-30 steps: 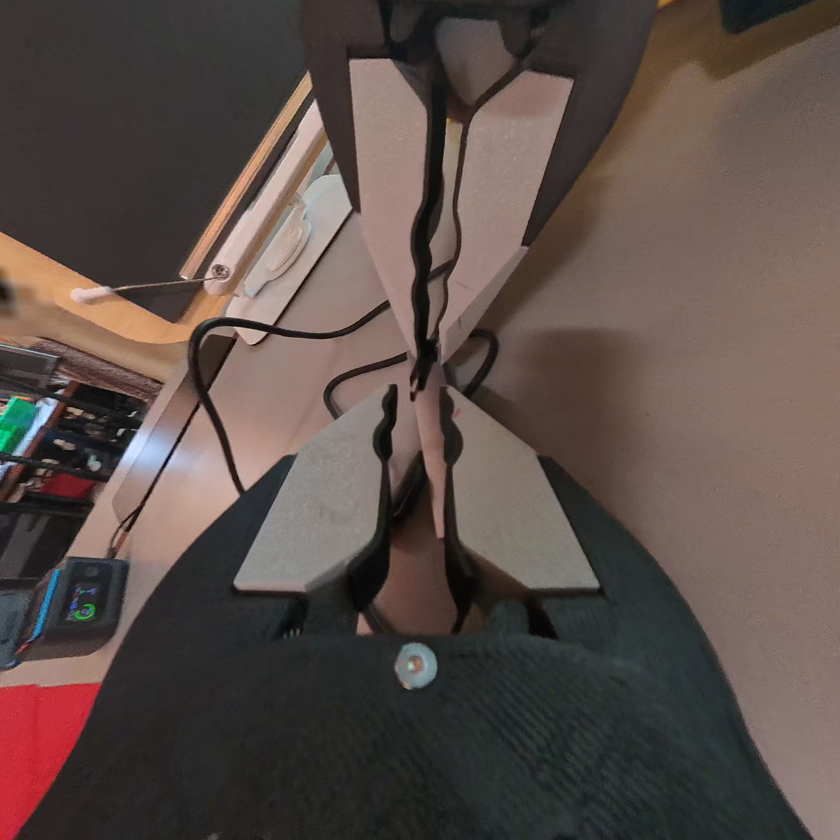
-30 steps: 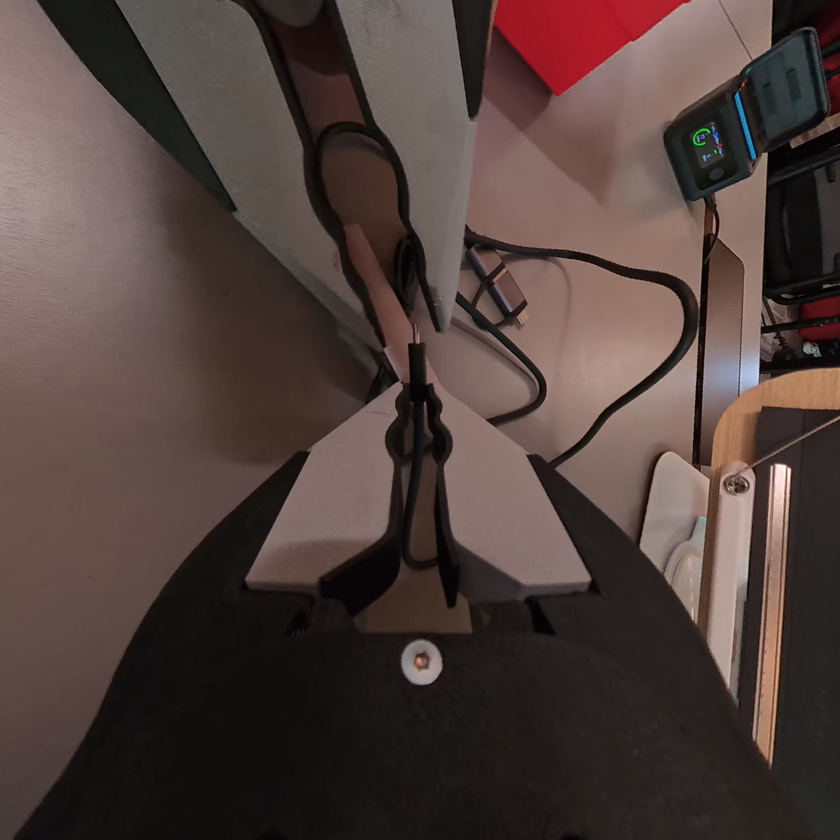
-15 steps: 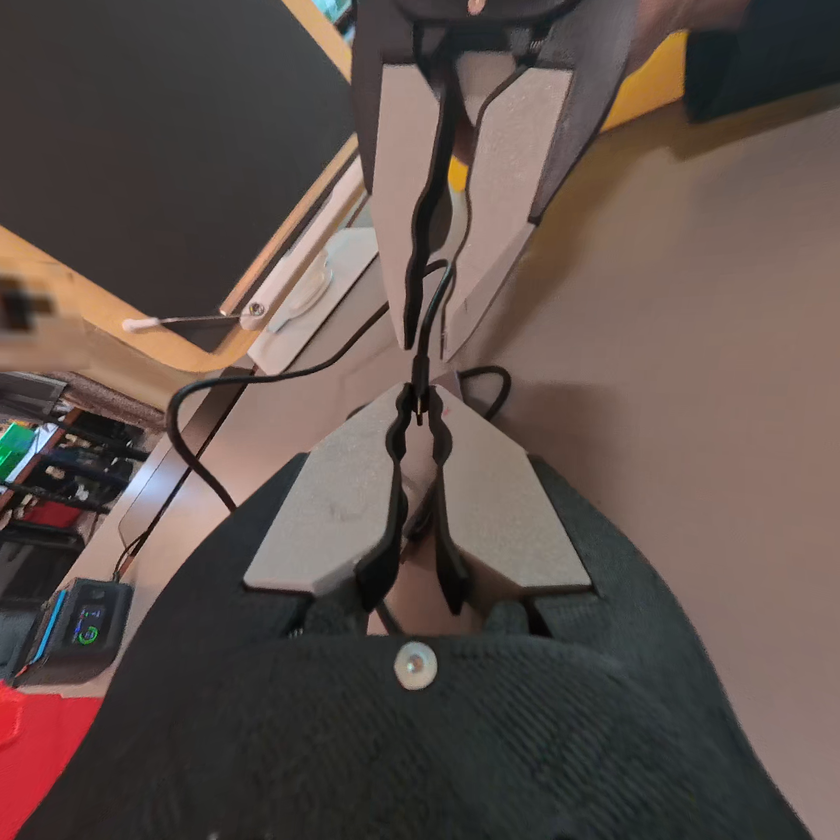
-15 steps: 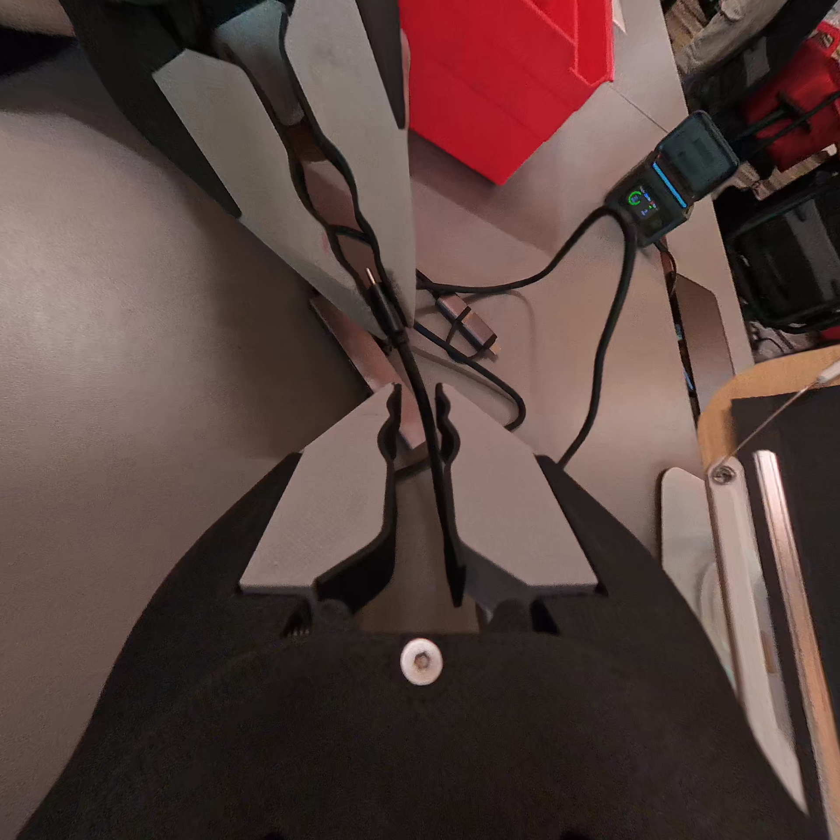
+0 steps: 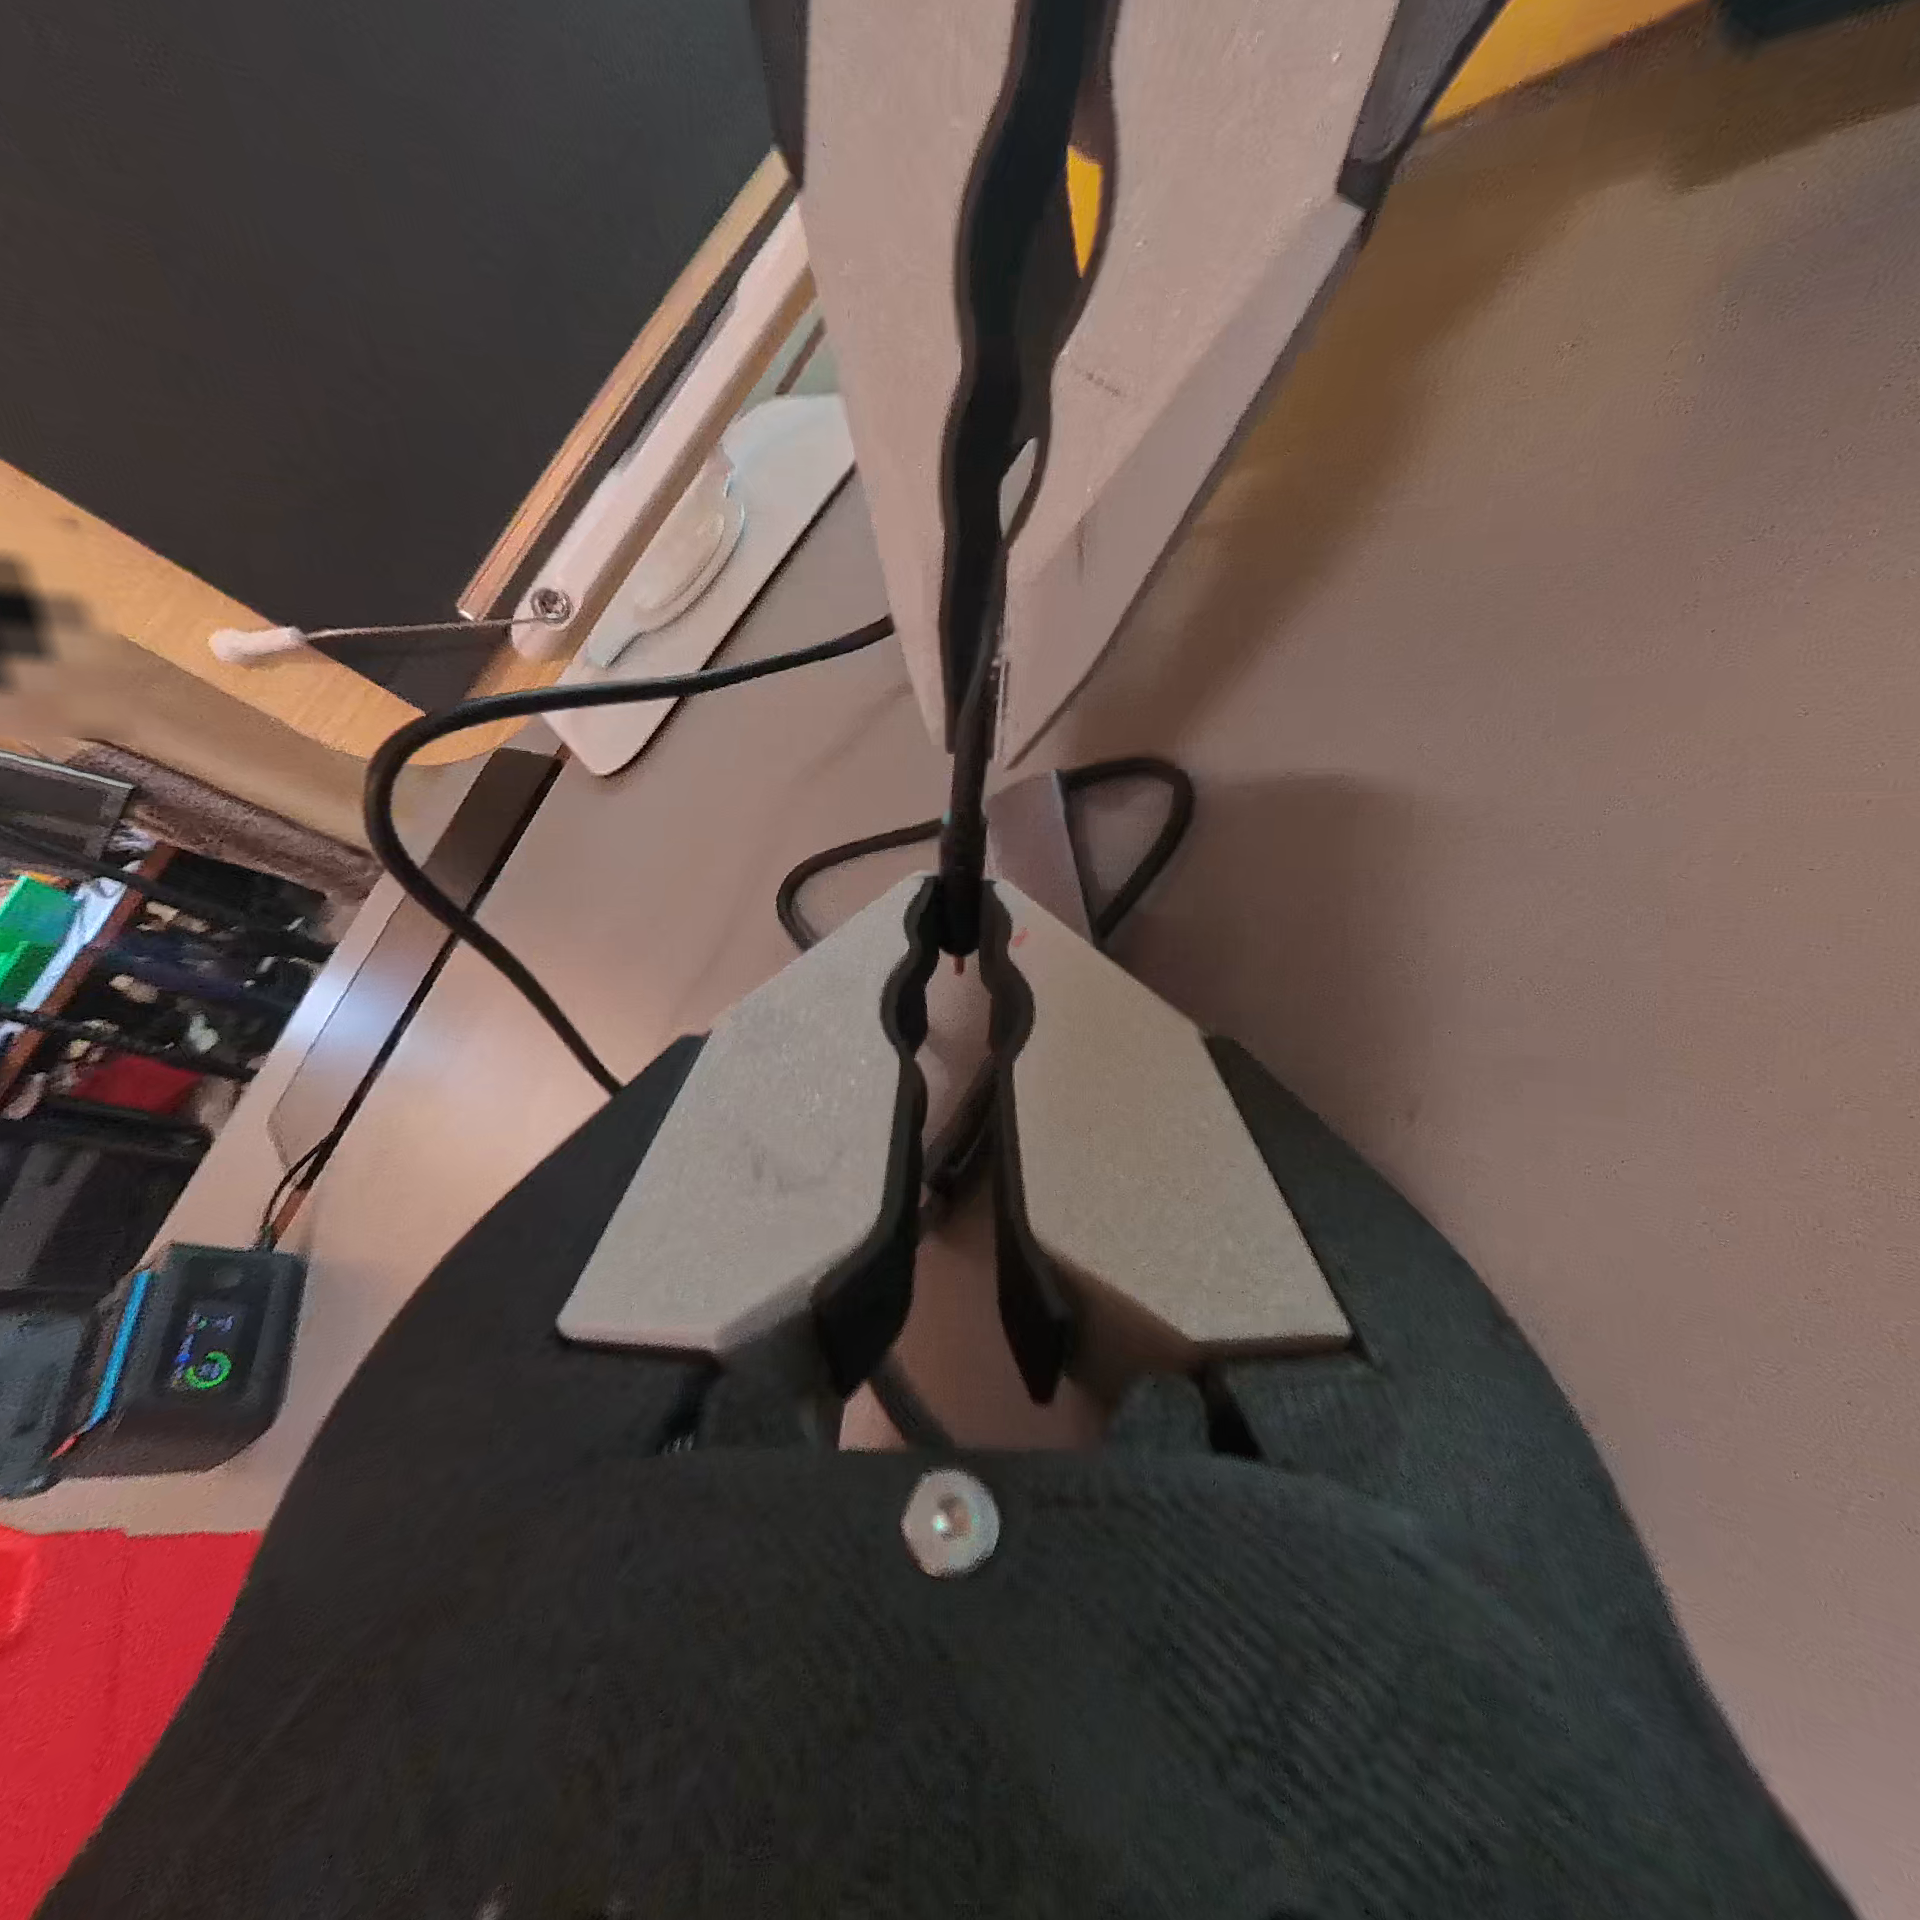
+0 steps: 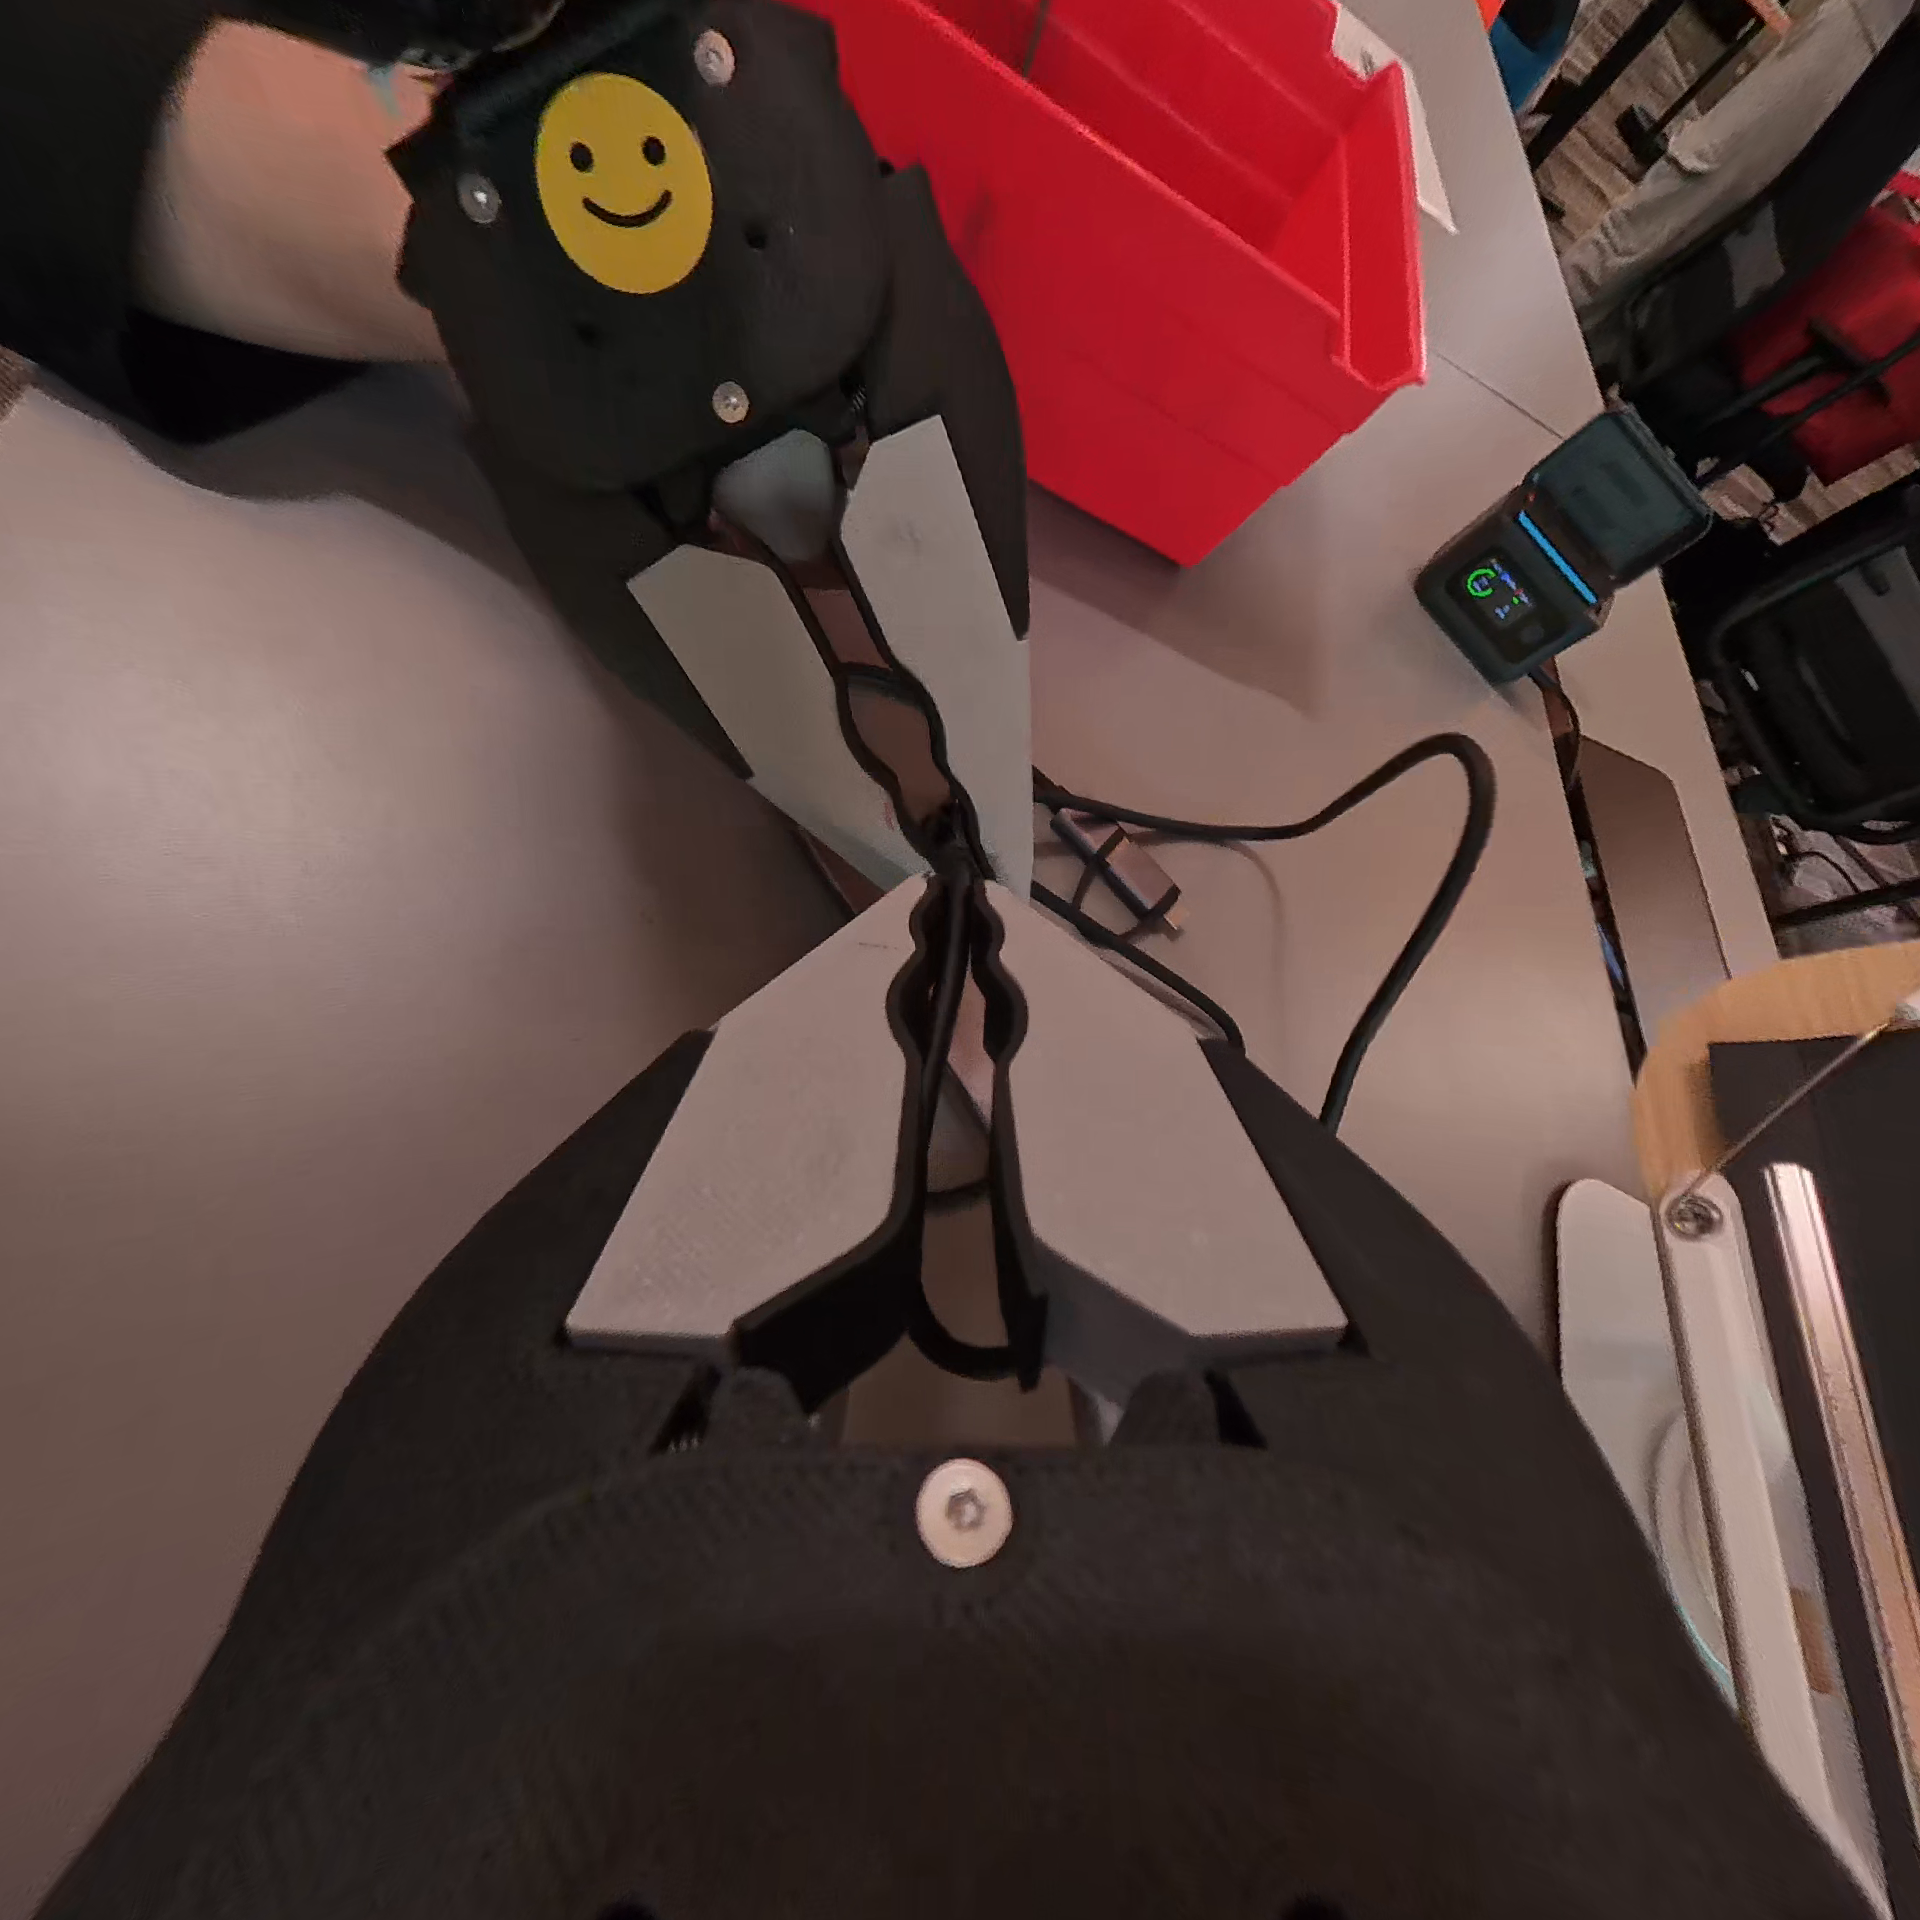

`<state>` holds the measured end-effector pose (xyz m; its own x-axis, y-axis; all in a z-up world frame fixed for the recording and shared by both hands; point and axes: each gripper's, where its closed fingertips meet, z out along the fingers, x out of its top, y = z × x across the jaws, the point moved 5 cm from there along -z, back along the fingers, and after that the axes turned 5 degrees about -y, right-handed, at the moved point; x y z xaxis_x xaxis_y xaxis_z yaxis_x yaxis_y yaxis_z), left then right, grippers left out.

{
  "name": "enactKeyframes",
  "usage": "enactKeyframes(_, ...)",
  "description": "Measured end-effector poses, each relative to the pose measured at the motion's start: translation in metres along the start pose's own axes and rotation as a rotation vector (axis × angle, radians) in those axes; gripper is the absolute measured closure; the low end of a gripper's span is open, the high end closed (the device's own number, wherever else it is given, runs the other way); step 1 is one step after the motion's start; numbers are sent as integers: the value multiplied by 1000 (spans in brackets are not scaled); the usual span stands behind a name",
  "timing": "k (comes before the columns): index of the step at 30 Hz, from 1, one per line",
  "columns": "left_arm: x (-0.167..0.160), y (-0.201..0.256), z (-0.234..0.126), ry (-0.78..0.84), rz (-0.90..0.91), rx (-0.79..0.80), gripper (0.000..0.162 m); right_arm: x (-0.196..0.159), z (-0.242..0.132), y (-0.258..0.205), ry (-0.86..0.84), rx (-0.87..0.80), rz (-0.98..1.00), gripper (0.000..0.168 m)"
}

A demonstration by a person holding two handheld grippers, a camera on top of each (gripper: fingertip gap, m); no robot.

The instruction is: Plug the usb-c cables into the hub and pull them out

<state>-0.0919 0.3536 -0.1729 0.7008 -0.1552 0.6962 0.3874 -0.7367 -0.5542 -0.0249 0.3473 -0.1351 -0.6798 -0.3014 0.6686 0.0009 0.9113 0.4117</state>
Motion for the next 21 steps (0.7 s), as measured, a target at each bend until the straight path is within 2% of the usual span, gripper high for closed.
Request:
enactKeyframes(4,-5,-6,2,-41,27,74,158,1,5,5,9,-45,30,168)
enactKeyframes(9,4,-21,-8,33,-53,156,158,11,-14,24,127,-142,114,161)
enactKeyframes(11,5,-21,-7,24,-14,198,157,19,-22,27,174,-164,142,152)
enactKeyframes(13,2,-20,-3,-17,21,214,157,24,-33,35,205,-263,150,143)
enactKeyframes(14,0,-20,-2,-29,31,214,157,28,-39,36,250,-287,155,144)
enactKeyframes(15,0,-21,-3,-24,40,224,158,32,-44,33,302,-253,171,152)
enactKeyframes(16,1,-23,-4,-10,38,239,157,36,-45,25,337,-143,196,166)
enactKeyframes(17,3,-25,-7,4,31,258,157,38,-44,17,348,-14,234,168)
enactKeyframes(19,6,-32,-12,30,36,317,157,37,-37,9,330,141,321,162)
enactKeyframes(21,9,-36,-18,59,32,360,157,32,-29,13,292,155,405,154)
